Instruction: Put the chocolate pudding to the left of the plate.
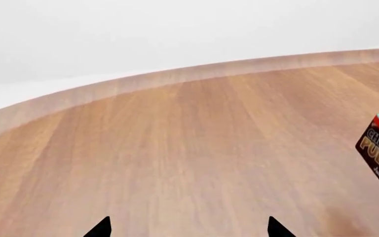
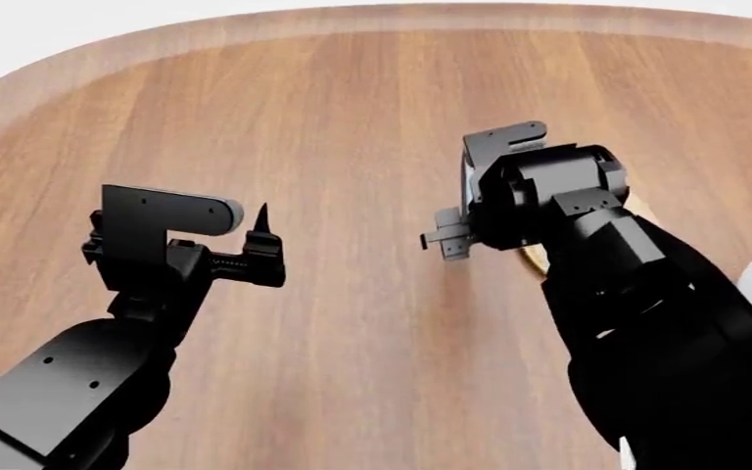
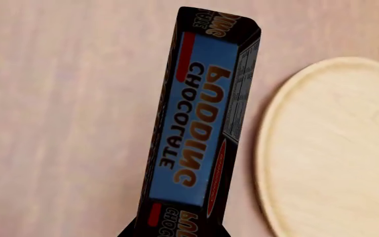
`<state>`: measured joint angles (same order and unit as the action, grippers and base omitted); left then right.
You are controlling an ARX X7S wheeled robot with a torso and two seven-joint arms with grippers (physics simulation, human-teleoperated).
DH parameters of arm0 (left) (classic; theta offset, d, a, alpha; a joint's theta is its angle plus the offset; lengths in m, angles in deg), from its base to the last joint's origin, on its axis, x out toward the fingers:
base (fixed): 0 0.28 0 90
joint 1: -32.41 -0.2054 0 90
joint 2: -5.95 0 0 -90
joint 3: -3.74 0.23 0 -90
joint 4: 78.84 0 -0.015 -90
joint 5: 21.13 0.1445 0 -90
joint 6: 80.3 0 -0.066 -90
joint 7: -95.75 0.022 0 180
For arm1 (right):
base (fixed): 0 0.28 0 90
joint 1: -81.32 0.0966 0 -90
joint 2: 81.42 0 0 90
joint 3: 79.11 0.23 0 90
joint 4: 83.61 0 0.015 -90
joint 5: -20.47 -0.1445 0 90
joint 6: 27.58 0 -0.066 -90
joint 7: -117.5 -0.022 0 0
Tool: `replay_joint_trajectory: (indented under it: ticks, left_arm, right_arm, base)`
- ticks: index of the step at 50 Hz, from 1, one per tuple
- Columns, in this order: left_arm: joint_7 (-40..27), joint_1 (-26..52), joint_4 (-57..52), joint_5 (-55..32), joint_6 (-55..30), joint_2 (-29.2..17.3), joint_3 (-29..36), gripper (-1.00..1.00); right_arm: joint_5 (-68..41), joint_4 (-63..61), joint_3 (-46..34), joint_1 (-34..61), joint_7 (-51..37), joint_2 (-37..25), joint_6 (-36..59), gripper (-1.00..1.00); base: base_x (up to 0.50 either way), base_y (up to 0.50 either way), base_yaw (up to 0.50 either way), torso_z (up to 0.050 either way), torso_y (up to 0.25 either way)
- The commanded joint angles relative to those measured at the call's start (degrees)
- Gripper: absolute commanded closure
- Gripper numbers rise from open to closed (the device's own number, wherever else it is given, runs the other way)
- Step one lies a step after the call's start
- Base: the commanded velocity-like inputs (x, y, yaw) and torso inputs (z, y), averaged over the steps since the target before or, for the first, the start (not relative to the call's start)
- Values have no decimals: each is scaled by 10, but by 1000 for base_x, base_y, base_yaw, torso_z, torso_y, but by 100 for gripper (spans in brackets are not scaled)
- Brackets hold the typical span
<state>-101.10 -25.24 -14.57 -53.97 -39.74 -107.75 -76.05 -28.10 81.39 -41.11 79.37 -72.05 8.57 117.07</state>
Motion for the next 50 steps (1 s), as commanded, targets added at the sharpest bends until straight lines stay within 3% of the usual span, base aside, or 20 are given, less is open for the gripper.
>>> replay_joint_trajectory:
  ticks: [1,10,17,50]
  left_arm:
    - [-2,0,-6,-4,-1,-3,-1,-100]
    - [-8,1,-5,-2,-2,-5,-2,-100]
    - [-15,0,-12,-3,-6,-6,-4,-100]
    - [-10,-6,-11,-11,4,-11,-5,-100]
  right_arm:
    - [47,0,32,-2,2,0,-8,100]
    - [17,0,2,-2,-4,0,-24,100]
    - [0,0,-17,-1,-7,0,-28,100]
    - [51,0,27,-21,-16,0,-46,100]
  base:
    - [0,0,0,0,0]
    - [0,0,0,0,0]
    - [0,0,0,0,-216]
    - [0,0,0,0,-1]
